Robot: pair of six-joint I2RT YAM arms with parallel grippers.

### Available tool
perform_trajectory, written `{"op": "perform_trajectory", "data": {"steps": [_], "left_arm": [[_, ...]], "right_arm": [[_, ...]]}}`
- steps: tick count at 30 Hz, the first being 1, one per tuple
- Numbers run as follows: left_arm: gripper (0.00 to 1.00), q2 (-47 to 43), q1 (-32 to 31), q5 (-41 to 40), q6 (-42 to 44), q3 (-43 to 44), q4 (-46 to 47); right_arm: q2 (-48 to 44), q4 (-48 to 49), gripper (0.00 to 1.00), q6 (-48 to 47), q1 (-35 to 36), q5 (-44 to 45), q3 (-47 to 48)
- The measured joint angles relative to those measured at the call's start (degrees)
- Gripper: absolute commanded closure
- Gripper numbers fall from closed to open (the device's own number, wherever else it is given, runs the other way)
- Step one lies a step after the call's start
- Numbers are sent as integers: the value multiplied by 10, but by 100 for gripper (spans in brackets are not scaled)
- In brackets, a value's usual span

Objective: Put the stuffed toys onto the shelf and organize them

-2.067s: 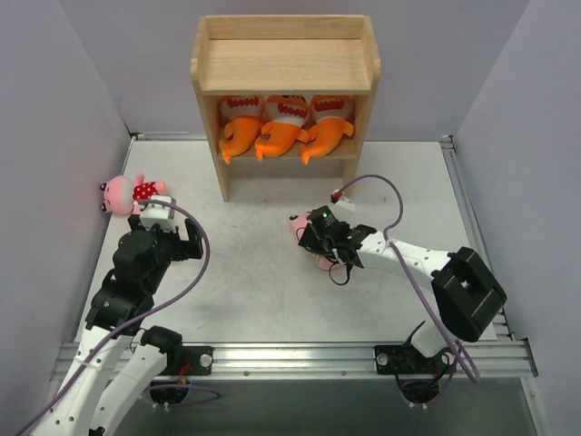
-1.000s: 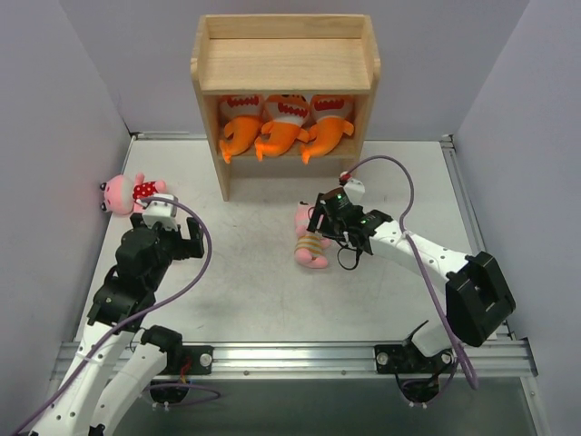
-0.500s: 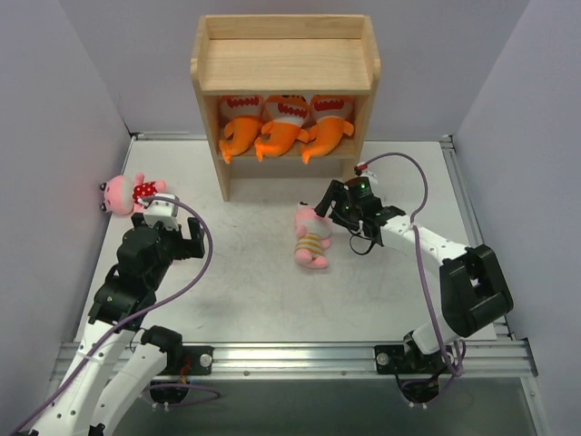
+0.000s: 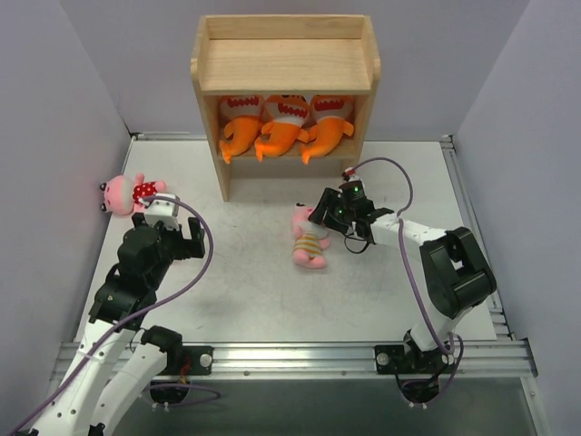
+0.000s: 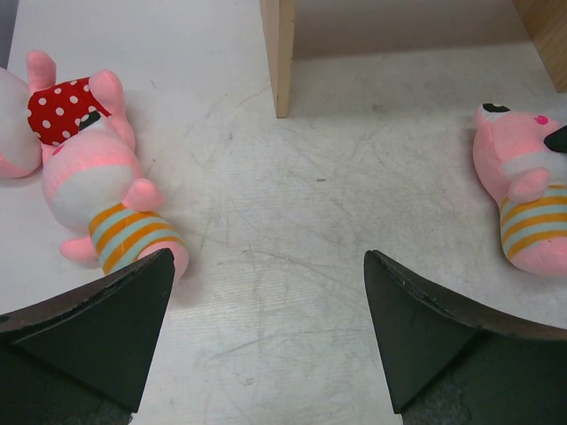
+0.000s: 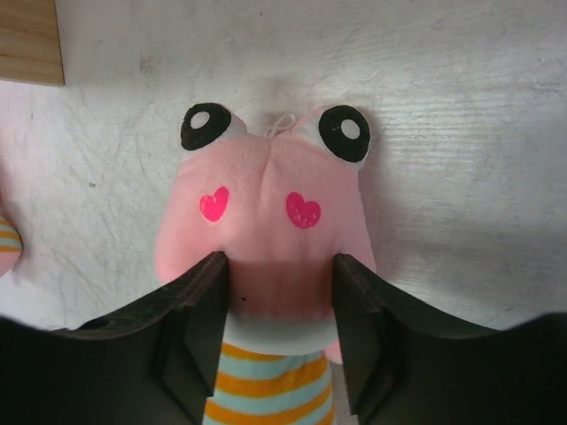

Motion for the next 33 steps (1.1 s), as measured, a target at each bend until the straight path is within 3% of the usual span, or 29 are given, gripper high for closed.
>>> {"op": "perform_trajectory", "data": {"steps": [2, 10, 18, 33], "left_arm": [[3, 0, 0, 0, 0, 0, 0], [4, 0, 0, 0, 0, 0, 0], [4, -1, 0, 0, 0, 0, 0], [4, -10, 0, 0, 0, 0, 0]], "right_arm": [[0, 2, 70, -6, 0, -3, 0], [-7, -9, 99, -33, 2, -6, 0], [-83, -126, 100, -99, 40, 11, 64], [-130, -263, 100, -200, 48, -24, 374]]}}
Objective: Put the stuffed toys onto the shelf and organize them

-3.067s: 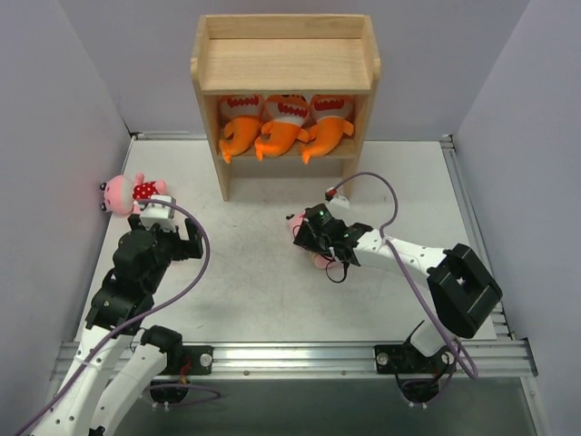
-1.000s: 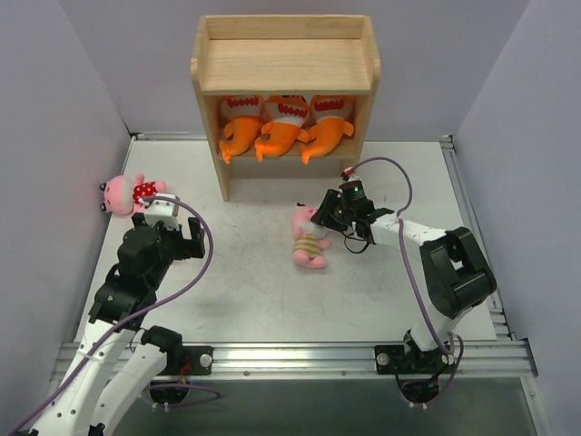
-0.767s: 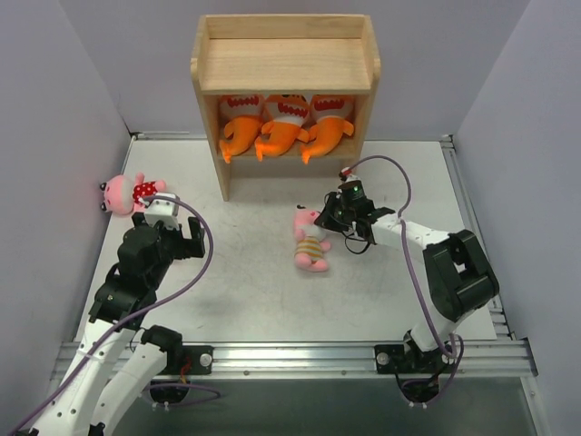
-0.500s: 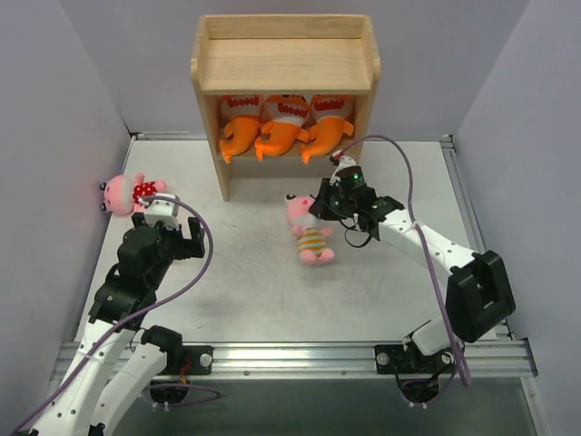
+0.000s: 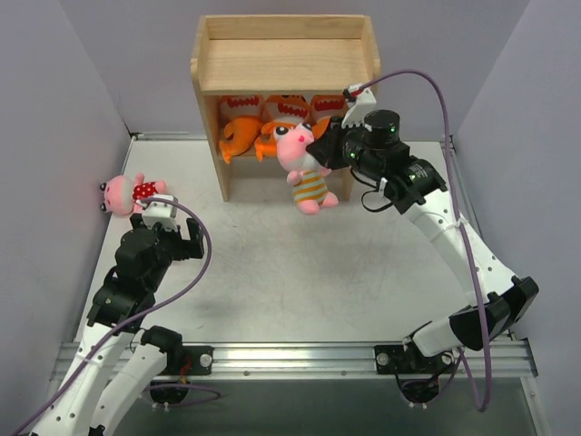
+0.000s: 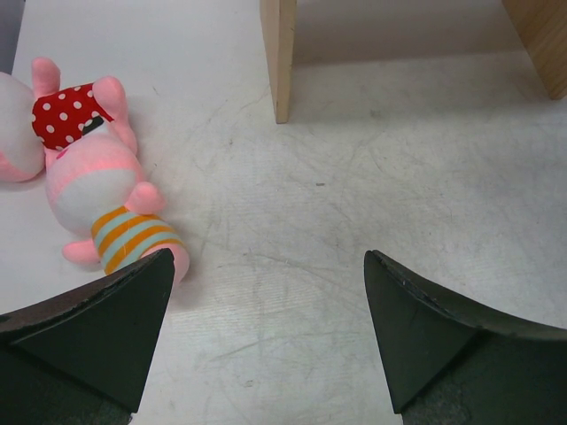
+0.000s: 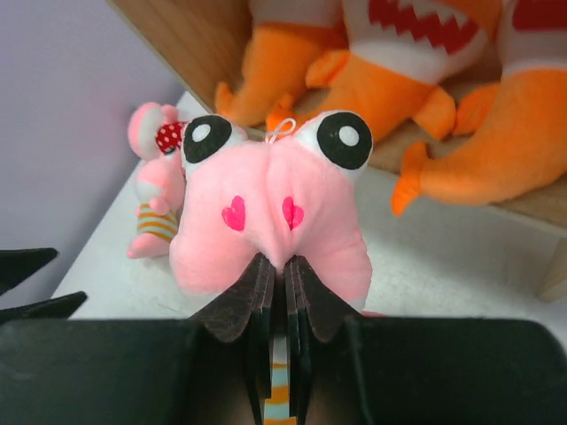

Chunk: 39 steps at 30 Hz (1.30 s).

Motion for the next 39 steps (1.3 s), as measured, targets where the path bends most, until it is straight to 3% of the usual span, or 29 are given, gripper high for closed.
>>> {"op": "perform_trajectory", "data": {"steps": [9, 17, 23, 39], "left_arm": [[3, -4, 0, 0, 0, 0, 0], [4, -4, 0, 0, 0, 0, 0], [4, -4, 0, 0, 0, 0, 0], [4, 2, 0, -4, 2, 0, 0]], "right_arm": [[20, 48, 100, -18, -1, -43, 162], [50, 187, 100, -54, -2, -40, 195], [78, 298, 100, -99, -4, 15, 190], [212, 473, 100, -222, -9, 166, 264]]}}
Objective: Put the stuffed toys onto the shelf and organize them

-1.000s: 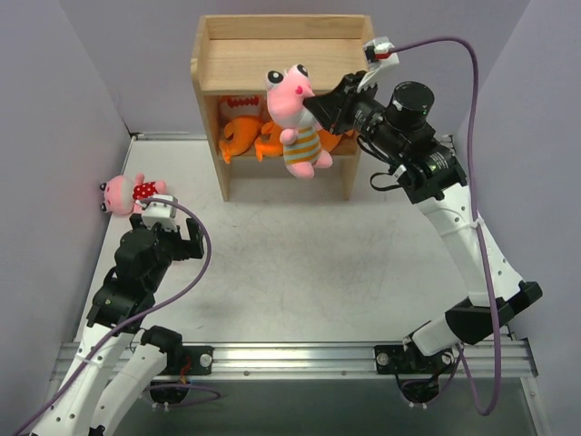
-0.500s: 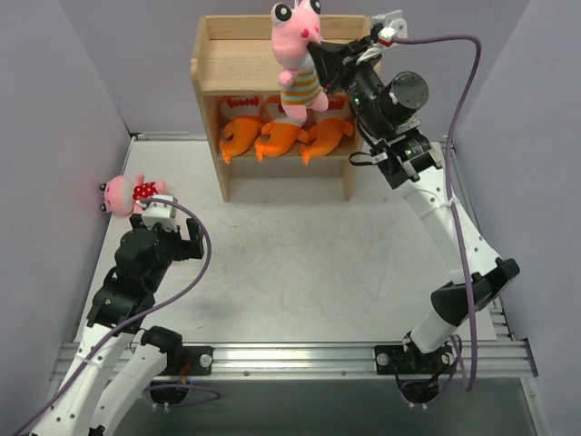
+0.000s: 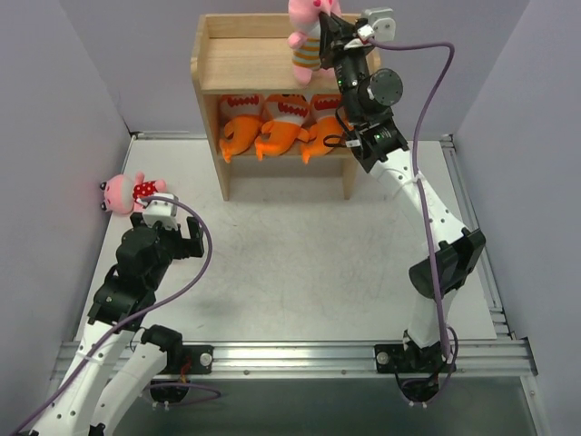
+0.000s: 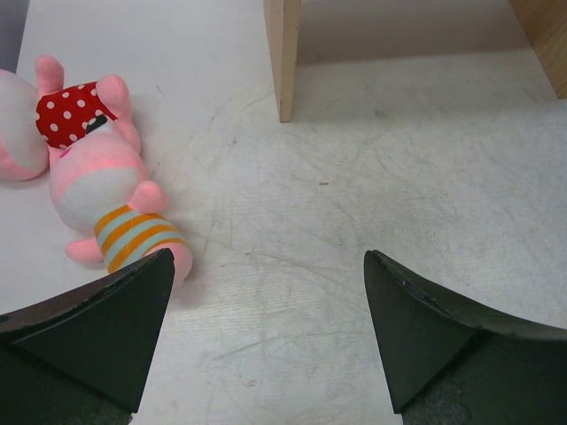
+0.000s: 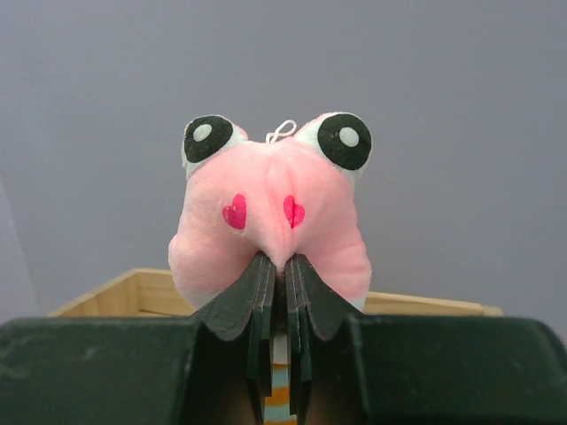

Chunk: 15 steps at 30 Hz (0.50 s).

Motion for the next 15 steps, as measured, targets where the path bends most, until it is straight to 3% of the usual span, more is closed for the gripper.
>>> {"op": "perform_trajectory", "data": {"steps": [15], "left_arm": [[4, 17, 0, 0, 5, -3, 3]], "right_arm": [[157, 207, 100, -129, -31, 76, 67]]}}
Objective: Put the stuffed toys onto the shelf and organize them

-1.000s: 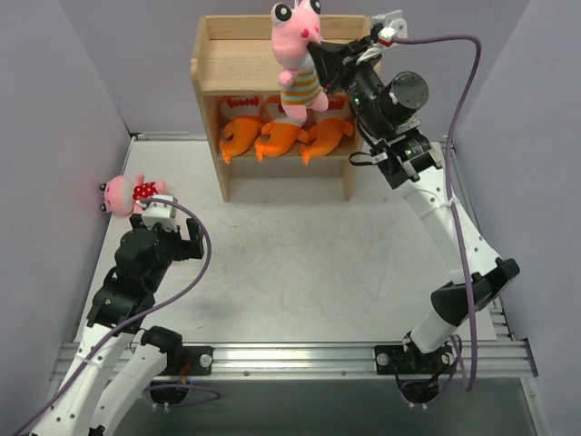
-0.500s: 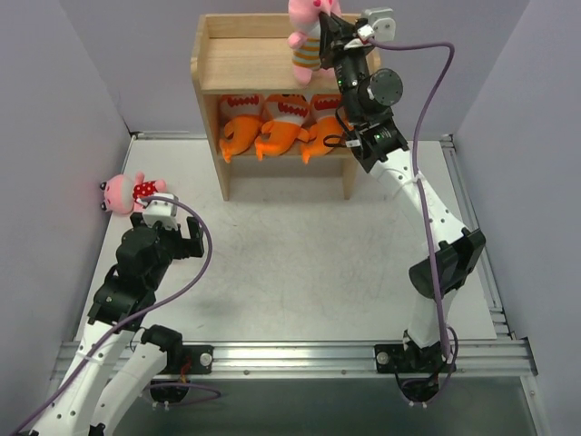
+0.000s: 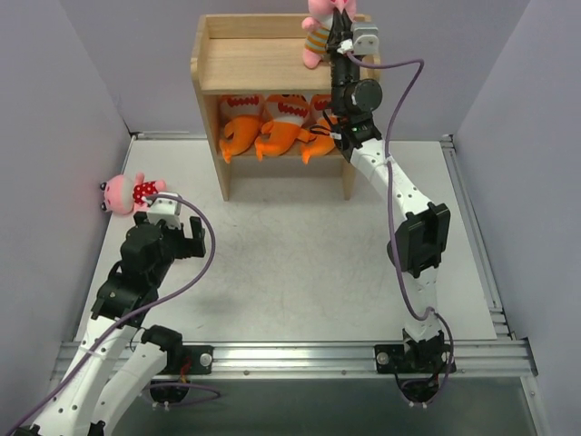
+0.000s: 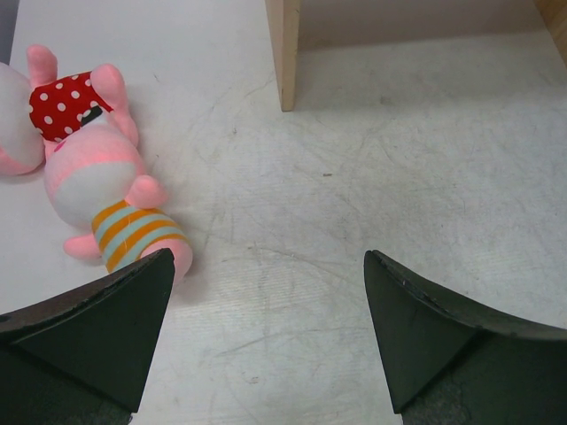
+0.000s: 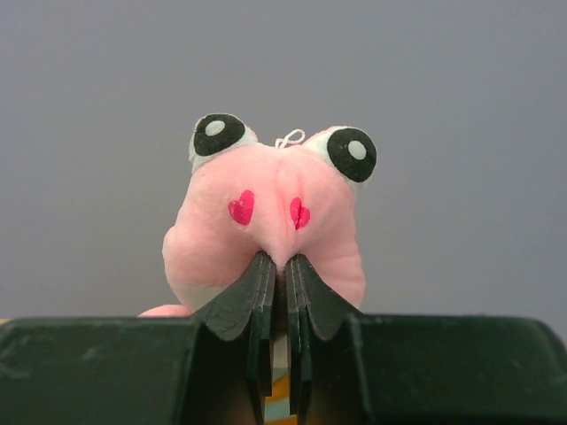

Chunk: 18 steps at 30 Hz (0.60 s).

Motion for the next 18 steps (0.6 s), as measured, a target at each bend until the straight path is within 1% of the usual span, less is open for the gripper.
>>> {"op": "perform_trajectory", "data": {"steps": [4, 10, 15, 18], "left_arm": [[4, 4, 0, 0, 3, -1, 1], [4, 10, 0, 4, 7, -1, 2], [4, 12, 1, 4, 9, -1, 5], [4, 13, 4, 4, 9, -1, 5]], "right_arm": [[28, 24, 100, -2, -14, 11, 32], [43, 27, 100, -2, -32, 17, 65], [69, 28, 100, 0, -44, 16, 113], [82, 24, 98, 7, -50, 14, 125]]}}
